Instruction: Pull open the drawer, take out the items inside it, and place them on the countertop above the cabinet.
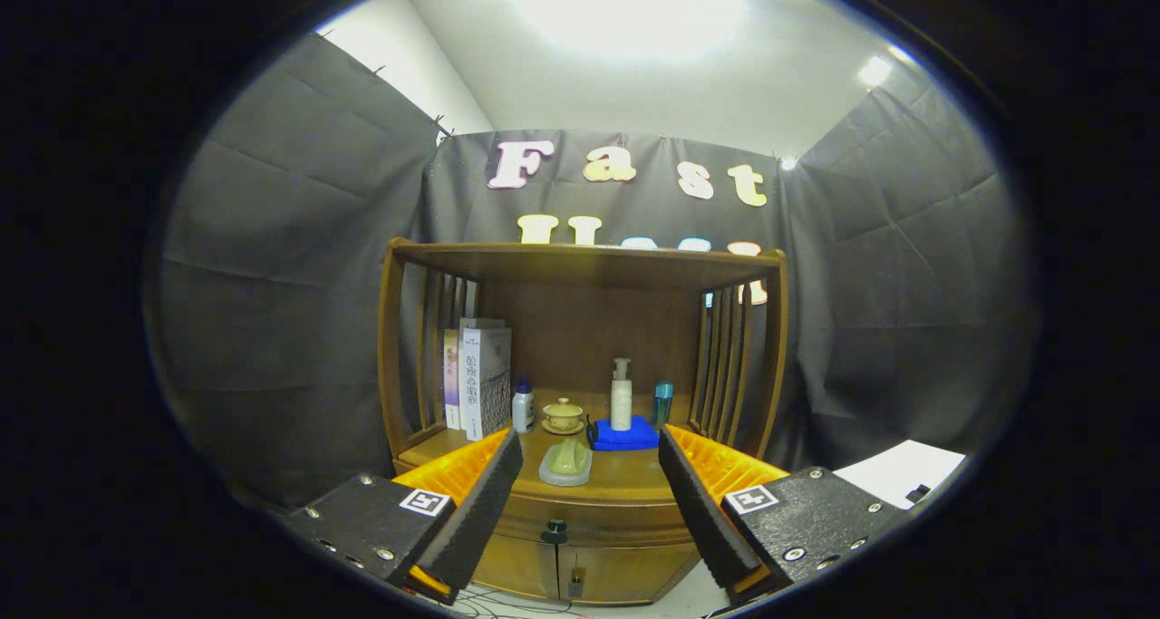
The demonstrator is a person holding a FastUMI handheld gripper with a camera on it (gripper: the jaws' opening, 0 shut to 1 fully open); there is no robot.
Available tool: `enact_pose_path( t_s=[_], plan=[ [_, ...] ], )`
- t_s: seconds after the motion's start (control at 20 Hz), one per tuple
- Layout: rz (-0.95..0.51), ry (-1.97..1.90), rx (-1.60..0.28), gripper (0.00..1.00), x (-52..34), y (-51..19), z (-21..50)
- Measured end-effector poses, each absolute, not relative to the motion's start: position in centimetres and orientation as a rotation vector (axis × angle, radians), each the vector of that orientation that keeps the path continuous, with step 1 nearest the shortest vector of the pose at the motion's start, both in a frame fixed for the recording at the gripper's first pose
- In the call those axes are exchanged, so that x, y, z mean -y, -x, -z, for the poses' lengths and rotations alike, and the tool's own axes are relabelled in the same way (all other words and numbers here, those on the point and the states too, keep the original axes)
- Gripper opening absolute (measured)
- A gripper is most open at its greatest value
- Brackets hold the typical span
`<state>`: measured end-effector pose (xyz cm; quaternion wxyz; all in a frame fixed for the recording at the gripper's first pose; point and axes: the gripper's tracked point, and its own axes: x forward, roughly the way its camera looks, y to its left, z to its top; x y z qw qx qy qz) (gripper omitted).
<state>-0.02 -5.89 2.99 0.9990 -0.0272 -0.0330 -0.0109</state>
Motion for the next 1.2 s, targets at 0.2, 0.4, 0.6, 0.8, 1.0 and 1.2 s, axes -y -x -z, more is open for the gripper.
enact_pose_path(
  t_s=[0.2, 0.4, 0.6, 0.8, 1.0, 1.2],
  plan=[
    [-0.018, -0.058, 0.009, 0.94, 4.5, 1.7, -0.9],
    [0.049, -0.068, 0.027, 0.94, 5.8, 2.2, -1.0],
    [0.027, -0.022, 0.011, 0.93, 4.8, 1.8, -0.4],
    [0.046, 0.053, 0.044, 0.93, 4.6, 2.3, -1.6],
    [0.068, 0.085, 0.055, 0.95, 4.9, 3.0, -2.2],
    [0.047, 0.076, 0.076, 0.95, 4.2, 3.2, -3.1]
  ],
)
